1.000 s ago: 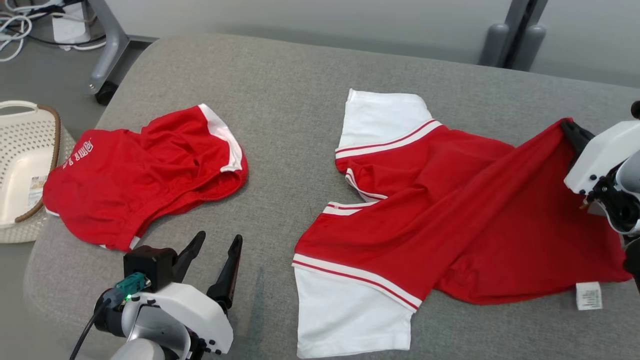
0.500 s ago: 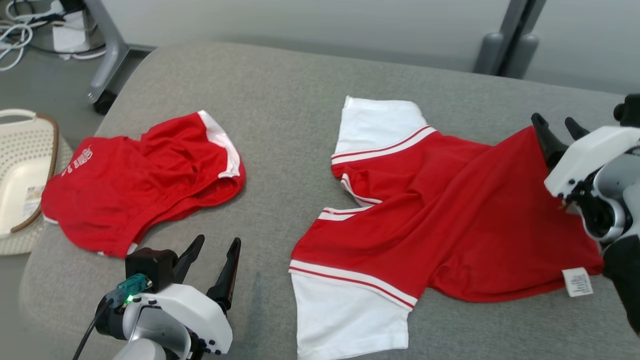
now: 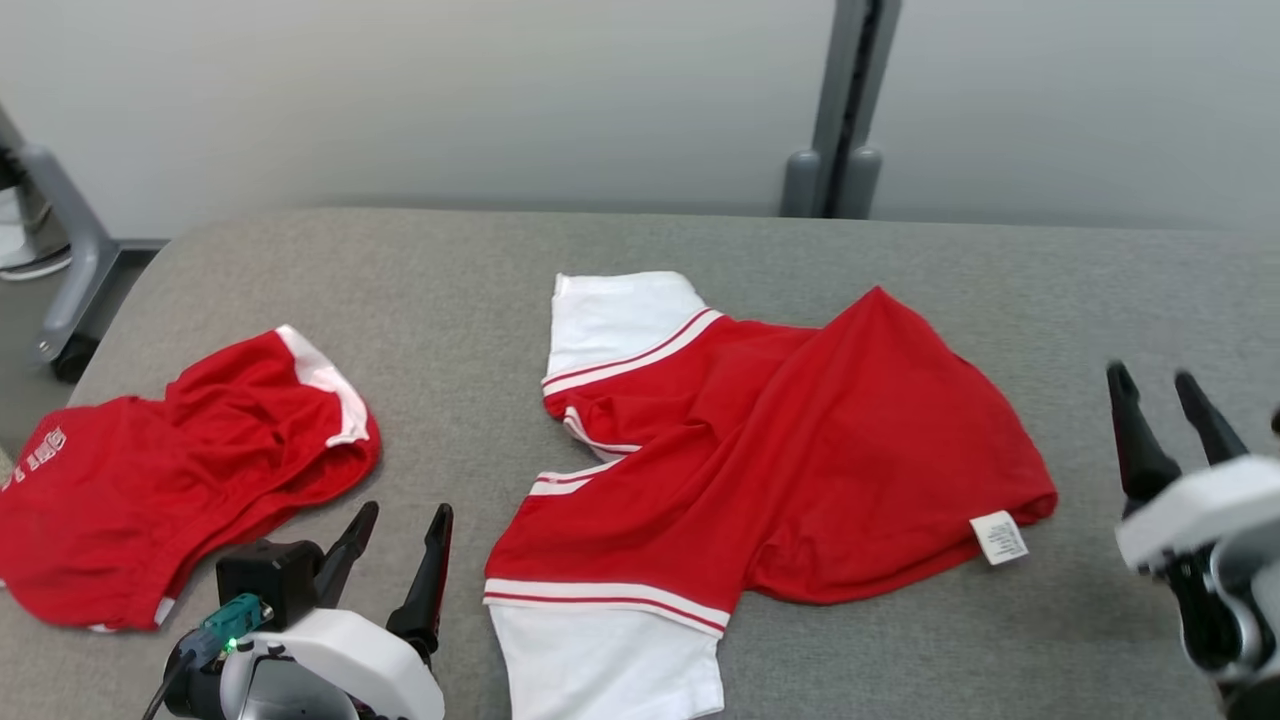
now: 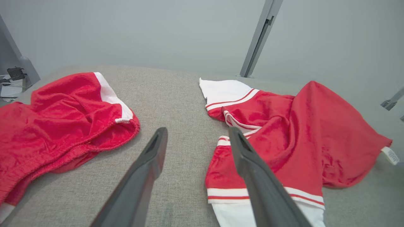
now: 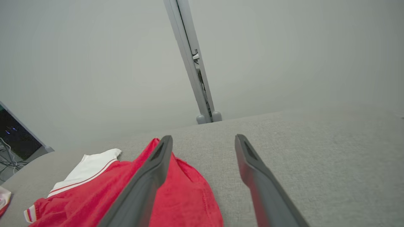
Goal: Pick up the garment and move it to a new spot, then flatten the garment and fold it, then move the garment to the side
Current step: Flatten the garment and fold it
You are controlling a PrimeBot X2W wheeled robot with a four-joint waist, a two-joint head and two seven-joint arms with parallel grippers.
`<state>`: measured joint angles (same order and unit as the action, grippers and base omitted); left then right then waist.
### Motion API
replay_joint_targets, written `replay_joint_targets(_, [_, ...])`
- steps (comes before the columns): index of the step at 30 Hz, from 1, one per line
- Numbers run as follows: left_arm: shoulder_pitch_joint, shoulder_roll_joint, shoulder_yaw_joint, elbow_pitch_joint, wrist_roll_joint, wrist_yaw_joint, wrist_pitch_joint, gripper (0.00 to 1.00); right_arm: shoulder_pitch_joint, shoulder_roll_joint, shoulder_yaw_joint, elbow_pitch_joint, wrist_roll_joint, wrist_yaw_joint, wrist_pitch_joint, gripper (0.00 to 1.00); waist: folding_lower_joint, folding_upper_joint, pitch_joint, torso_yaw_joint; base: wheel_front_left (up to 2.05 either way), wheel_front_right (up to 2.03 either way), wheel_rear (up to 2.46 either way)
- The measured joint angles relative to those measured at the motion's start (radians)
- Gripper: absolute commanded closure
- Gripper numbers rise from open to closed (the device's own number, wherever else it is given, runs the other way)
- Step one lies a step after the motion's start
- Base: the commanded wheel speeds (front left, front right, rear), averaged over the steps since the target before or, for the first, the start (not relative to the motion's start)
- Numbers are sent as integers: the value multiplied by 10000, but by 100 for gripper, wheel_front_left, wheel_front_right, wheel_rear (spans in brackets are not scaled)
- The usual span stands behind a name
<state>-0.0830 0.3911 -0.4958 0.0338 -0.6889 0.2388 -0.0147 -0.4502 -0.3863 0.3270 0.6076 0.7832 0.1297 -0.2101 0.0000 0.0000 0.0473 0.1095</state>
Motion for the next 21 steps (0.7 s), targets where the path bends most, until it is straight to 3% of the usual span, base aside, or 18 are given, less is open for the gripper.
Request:
replay_joint_targets(10, [381, 42, 144, -270, -15, 178, -339, 0, 3180, 830, -1386, -1279, -1638, 0, -244, 0, 1, 0, -357, -489, 0, 0, 0])
replay_joint_targets(21, [107, 42, 81, -309, -12, 117, -301, 0, 2449, 932, -1582, -1103, -3457, 0, 2403, 0, 0, 0, 139, -290, 0, 0, 0])
